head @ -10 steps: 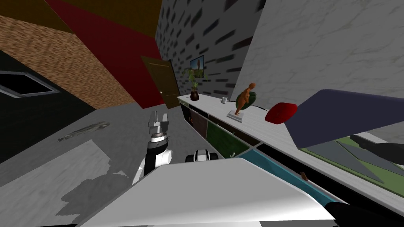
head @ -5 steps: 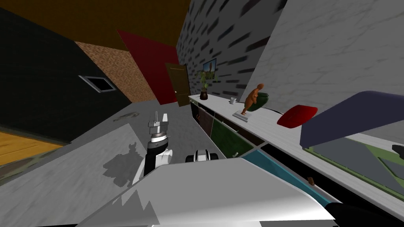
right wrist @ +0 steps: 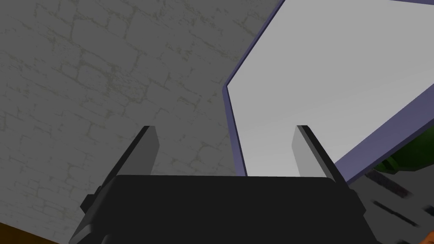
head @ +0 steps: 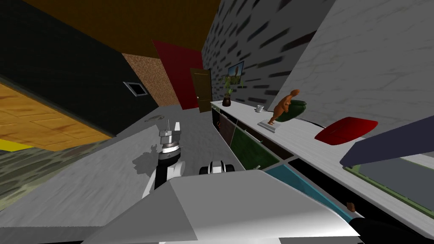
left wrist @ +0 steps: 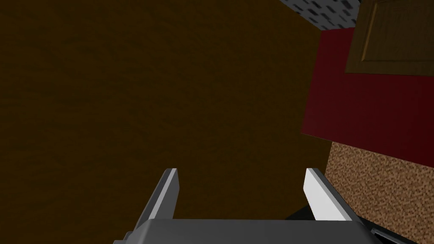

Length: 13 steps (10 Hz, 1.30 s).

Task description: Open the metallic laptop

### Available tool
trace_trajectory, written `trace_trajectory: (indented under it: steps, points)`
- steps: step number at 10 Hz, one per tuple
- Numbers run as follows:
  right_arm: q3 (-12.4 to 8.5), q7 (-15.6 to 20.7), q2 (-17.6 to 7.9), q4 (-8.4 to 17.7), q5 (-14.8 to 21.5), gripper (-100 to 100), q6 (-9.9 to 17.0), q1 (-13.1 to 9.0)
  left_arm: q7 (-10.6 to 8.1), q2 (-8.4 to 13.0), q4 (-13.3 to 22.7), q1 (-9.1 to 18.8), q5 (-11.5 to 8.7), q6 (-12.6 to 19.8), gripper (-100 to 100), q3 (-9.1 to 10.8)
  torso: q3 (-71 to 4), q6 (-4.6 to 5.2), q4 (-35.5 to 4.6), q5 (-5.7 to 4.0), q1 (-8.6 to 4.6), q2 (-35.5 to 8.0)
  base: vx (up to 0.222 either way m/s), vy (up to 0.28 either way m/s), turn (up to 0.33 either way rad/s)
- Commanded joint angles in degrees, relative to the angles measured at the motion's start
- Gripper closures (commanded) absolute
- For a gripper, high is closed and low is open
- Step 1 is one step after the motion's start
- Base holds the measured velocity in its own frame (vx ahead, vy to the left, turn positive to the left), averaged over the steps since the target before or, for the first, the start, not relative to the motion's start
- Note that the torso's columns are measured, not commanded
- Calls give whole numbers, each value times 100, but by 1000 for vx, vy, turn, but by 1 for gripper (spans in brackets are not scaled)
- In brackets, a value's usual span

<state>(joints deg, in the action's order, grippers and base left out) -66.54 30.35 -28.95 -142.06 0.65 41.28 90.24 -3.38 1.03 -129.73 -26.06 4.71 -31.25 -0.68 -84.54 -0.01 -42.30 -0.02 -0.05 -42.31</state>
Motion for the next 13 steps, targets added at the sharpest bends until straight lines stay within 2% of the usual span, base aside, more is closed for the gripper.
trace_trajectory:
  steps: [1,2,3,5,6,7,8,9,11,12,13]
  points:
    - [-17,-21,-39,55,-45,-100,379,12,0,0,0,-1,0,0,0,1,-6,5,2,0,0,9,-94,35,282]
    - [-17,-21,-39,55,-45,-100,403,12,0,0,0,0,0,0,0,0,-5,-2,3,2,8,5,-82,23,178]
    - [-24,-33,-57,106,-69,-100,618,18,0,0,0,-1,0,0,0,1,-5,5,2,3,6,7,-95,17,339]
    - [-33,-33,-50,107,-75,-100,565,27,0,0,0,-2,0,0,0,1,-2,7,0,1,2,4,-56,12,69]
    - [-17,-21,-39,55,-45,100,403,12,0,0,0,-2,0,0,0,1,-9,4,4,1,1,15,58,-16,-383]
    - [-11,-8,-22,3,-21,100,221,5,0,1,-1,-5,0,-1,0,3,-21,11,9,1,-2,34,145,-30,-489]
    - [-11,-8,-22,3,-21,100,180,5,0,1,-1,-6,0,-1,0,3,-31,2,15,0,-2,48,125,-33,-167]
    - [-4,4,-4,-48,4,100,-43,-2,0,1,-1,-4,0,-1,0,2,-22,-8,12,-1,-2,28,128,-37,-250]
    - [3,16,13,-100,28,100,-267,-8,0,1,-1,-5,0,-1,0,3,-3,3,1,2,5,5,132,-23,-303]
    - [10,29,31,-151,53,100,-490,-15,0,1,-1,-4,0,-1,0,2,7,-2,-3,2,9,-13,93,-16,-409]
    - [10,29,31,-151,53,100,-490,-15,0,1,-1,-5,0,-1,0,3,11,6,-6,2,6,-16,77,-4,-130]
